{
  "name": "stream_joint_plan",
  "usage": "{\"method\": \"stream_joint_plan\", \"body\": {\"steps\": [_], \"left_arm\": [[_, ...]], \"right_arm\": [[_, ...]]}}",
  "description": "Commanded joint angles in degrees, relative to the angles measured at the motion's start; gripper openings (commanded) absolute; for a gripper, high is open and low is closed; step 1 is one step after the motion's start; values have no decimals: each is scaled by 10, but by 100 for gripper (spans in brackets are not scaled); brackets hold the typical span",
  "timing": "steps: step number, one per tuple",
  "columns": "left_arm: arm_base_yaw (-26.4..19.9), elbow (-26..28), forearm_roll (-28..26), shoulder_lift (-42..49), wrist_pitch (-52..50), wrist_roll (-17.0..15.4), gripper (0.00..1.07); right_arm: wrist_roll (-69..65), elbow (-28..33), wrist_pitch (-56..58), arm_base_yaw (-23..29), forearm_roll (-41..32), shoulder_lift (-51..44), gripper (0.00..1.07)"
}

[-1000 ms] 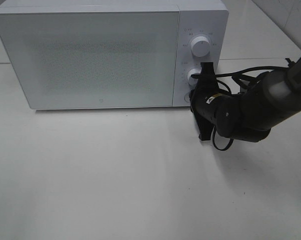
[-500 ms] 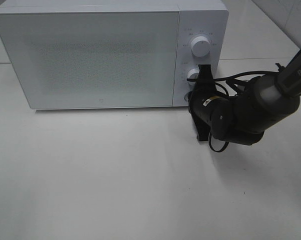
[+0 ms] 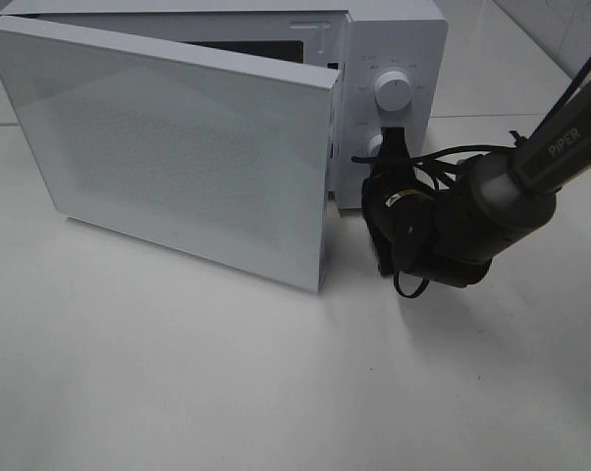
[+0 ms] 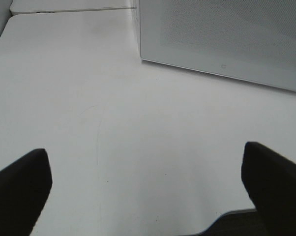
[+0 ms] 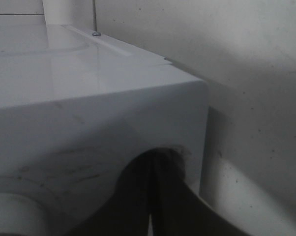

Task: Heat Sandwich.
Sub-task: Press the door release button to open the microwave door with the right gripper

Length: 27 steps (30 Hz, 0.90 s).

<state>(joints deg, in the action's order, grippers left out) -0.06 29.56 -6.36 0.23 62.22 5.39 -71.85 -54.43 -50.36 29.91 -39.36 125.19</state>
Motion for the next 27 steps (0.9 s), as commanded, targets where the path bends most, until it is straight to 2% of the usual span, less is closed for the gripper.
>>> {"method": "stream_joint_plan", "body": {"steps": [1, 8, 15, 27], "left_arm": [[1, 1, -1, 3, -6, -3, 98], [1, 1, -1, 3, -6, -3, 98], [1, 1, -1, 3, -6, -3, 98], [1, 1, -1, 3, -6, -3, 98]], "right_arm": [[18, -53, -109, -24, 30, -5, 0], [18, -51, -80, -23, 29, -5, 0], [18, -12, -18, -22, 17, -37, 0], [7, 33, 129, -22, 56, -85, 0]]}}
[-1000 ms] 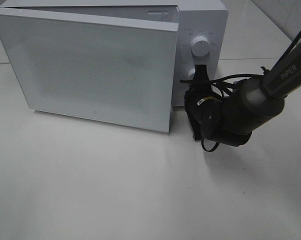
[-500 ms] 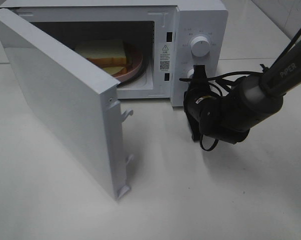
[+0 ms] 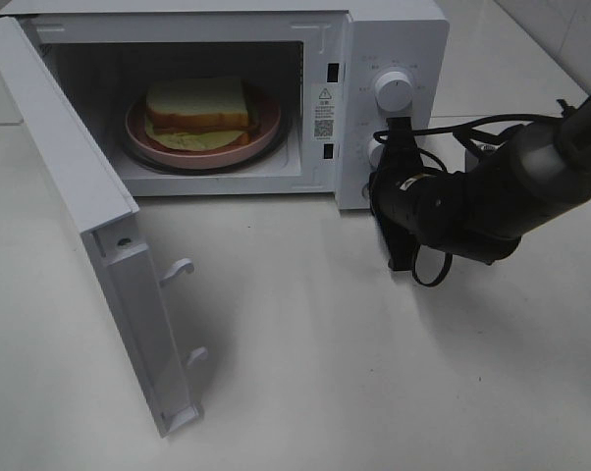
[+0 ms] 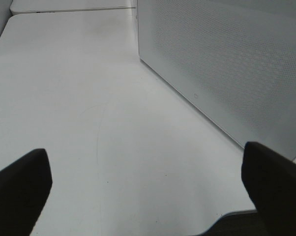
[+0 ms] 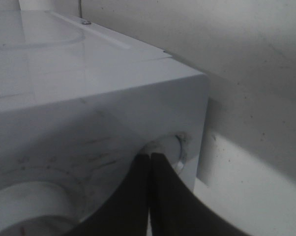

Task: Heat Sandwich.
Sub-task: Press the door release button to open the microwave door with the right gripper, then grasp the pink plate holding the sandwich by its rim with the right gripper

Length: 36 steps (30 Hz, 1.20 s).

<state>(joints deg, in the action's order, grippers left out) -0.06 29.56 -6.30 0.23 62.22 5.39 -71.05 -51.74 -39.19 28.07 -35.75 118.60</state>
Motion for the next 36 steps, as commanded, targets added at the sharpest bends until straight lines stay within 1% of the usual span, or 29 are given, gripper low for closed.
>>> {"method": "stream_joint_plan", "body": {"steps": [1, 6, 7, 10, 11, 13, 15, 16, 17, 18, 20, 21, 23, 25, 27, 29, 32, 35, 36], "left_arm": [[1, 1, -1, 3, -6, -3, 98], [1, 1, -1, 3, -6, -3, 98], [1, 1, -1, 3, -6, -3, 98], [1, 1, -1, 3, -6, -3, 98], [1, 1, -1, 3, -6, -3, 98], [1, 1, -1, 3, -6, -3, 98], [1, 1, -1, 3, -6, -3, 98], [1, 1, -1, 3, -6, -3, 98], [1, 1, -1, 3, -6, -3, 98], [1, 1, -1, 3, -6, -3, 98], [1, 1, -1, 3, -6, -3, 98], [1, 1, -1, 3, -6, -3, 98], [1, 1, -1, 3, -6, -3, 98], [1, 1, -1, 3, -6, -3, 98], [1, 1, -1, 3, -6, -3, 98], [1, 1, -1, 3, -6, -3, 98], [1, 1, -1, 3, -6, -3, 98], [1, 1, -1, 3, -6, -3, 98], [1, 1, -1, 3, -6, -3, 98]], "right_arm": [[0, 9, 31, -2, 25, -23, 0], [14, 37, 67, 2, 30, -53, 0], [22, 50, 77, 2, 44, -68, 0], [44, 64, 92, 2, 57, -87, 0], [69, 76, 114, 2, 67, -111, 0], [85, 81, 128, 2, 77, -124, 0], [112, 87, 156, 2, 103, -146, 0], [138, 90, 195, 2, 138, -168, 0], [151, 90, 217, 2, 158, -179, 0], [151, 90, 217, 2, 158, -179, 0], [190, 90, 281, 2, 197, -214, 1], [206, 90, 304, 2, 203, -222, 1], [225, 90, 327, 2, 206, -233, 1], [295, 90, 379, 2, 206, -262, 1], [319, 90, 398, 2, 206, -270, 2], [374, 90, 451, 2, 205, -295, 2], [406, 90, 486, 2, 205, -308, 3], [475, 90, 549, 2, 205, -325, 4], [475, 90, 549, 2, 205, -325, 4]]}}
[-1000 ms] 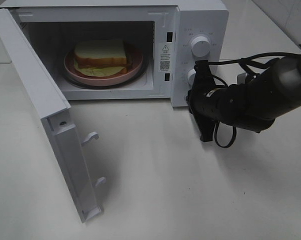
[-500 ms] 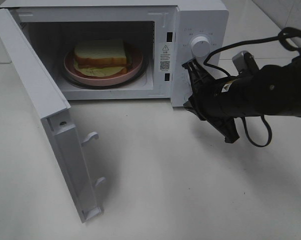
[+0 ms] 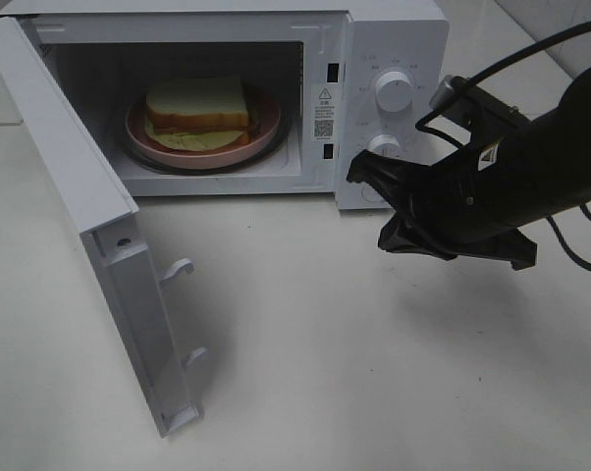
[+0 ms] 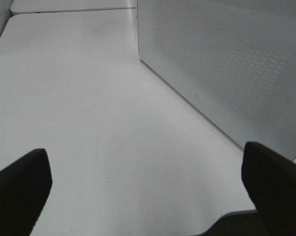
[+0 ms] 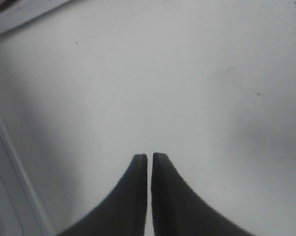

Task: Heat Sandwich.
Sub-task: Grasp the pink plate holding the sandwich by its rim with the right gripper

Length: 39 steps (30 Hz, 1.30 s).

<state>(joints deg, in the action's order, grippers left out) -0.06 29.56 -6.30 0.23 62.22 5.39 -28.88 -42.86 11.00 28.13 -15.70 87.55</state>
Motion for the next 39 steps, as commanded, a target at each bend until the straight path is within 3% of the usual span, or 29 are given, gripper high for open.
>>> {"method": "stream_joint_plan", "body": {"steps": [1, 13, 24, 39], "left_arm": [[1, 1, -1, 3, -6, -3, 98], [1, 1, -1, 3, -6, -3, 98], [1, 1, -1, 3, -6, -3, 98], [1, 1, -1, 3, -6, -3, 98]], "right_arm": [[90, 1, 78, 2, 5, -21, 5], [305, -3, 169, 2, 10, -63, 8], [619, -50, 315, 2, 73, -69, 10], [1037, -56, 317, 1, 114, -69, 16]]}}
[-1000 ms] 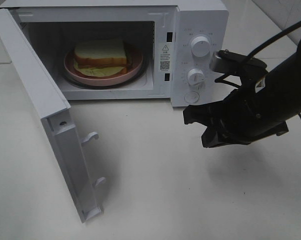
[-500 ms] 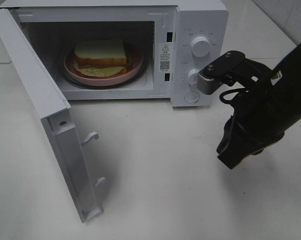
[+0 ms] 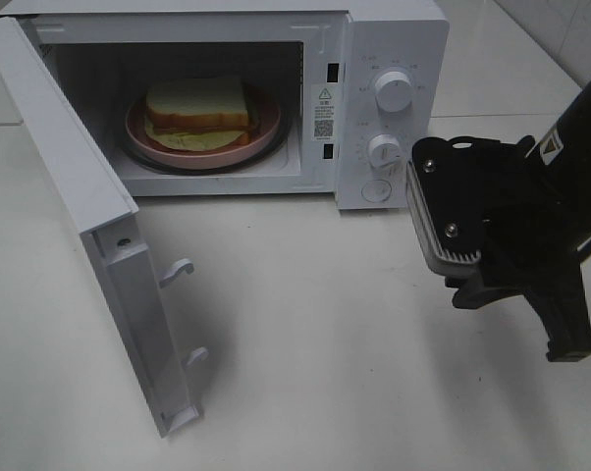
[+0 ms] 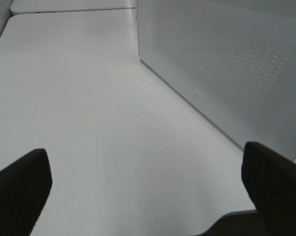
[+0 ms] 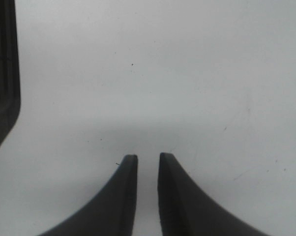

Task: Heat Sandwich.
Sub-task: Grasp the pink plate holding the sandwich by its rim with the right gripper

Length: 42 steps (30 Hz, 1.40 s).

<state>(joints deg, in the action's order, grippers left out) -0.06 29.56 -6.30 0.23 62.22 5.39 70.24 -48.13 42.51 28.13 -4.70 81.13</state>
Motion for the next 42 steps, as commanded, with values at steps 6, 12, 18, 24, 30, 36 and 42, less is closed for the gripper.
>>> {"method": "stream_joint_plan", "body": {"steps": [6, 12, 18, 24, 30, 36, 42], "left_arm": [[1, 1, -1, 3, -6, -3, 98], [1, 1, -1, 3, -6, -3, 98], [1, 1, -1, 3, -6, -3, 98], [1, 1, -1, 3, -6, -3, 98], [1, 1, -1, 3, -6, -3, 98], [1, 1, -1, 3, -6, -3, 98], [1, 1, -1, 3, -6, -3, 98]], "right_arm": [[75, -3, 2, 1, 59, -5, 24], [52, -3, -34, 2, 88, -5, 53], [-7, -3, -48, 2, 89, -5, 95], [-7, -3, -60, 2, 89, -5, 98], [-7, -4, -68, 2, 93, -5, 96], [-7, -32, -65, 18, 103, 1, 95], [-11, -61, -69, 45, 109, 30, 93]]}}
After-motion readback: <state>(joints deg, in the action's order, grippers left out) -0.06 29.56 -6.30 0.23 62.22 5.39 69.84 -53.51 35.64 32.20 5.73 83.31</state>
